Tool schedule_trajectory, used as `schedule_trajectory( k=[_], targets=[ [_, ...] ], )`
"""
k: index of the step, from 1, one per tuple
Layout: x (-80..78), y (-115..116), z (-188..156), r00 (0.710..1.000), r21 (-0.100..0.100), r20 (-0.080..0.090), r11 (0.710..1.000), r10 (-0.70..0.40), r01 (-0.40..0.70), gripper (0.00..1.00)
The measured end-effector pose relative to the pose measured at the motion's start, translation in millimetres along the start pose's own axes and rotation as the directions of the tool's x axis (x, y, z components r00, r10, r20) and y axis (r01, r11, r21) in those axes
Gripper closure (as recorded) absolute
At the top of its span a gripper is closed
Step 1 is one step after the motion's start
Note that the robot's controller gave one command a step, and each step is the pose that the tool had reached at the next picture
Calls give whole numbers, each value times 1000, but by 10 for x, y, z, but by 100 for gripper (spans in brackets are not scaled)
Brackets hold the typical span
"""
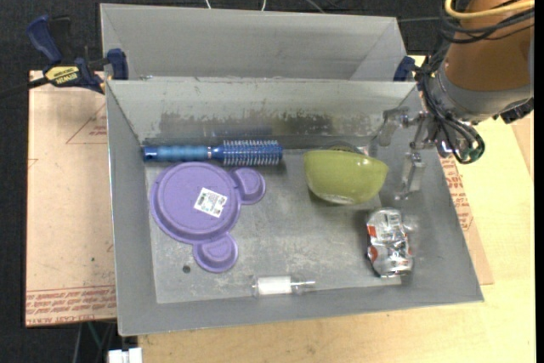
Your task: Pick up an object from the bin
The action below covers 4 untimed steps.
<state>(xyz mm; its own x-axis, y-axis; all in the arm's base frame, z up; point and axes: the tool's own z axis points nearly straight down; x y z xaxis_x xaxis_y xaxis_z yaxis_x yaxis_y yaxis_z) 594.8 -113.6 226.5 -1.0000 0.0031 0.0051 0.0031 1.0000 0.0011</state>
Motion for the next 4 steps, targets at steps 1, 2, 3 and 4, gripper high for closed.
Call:
schedule_trajectory(
  k=[1, 2, 3, 4],
  targets=[
    [-16, 6, -41, 1000, 1, 7, 1000, -3, 3, 0],
    [-219, 133, 1408, 999, 2, 12, 999, -43, 43, 0],
    [-186, 104, 624, 999, 4, 26, 1000, -22, 22, 0],
    [-235, 132, 1130, 999, 3, 26, 999, -43, 43, 0]
  ],
)
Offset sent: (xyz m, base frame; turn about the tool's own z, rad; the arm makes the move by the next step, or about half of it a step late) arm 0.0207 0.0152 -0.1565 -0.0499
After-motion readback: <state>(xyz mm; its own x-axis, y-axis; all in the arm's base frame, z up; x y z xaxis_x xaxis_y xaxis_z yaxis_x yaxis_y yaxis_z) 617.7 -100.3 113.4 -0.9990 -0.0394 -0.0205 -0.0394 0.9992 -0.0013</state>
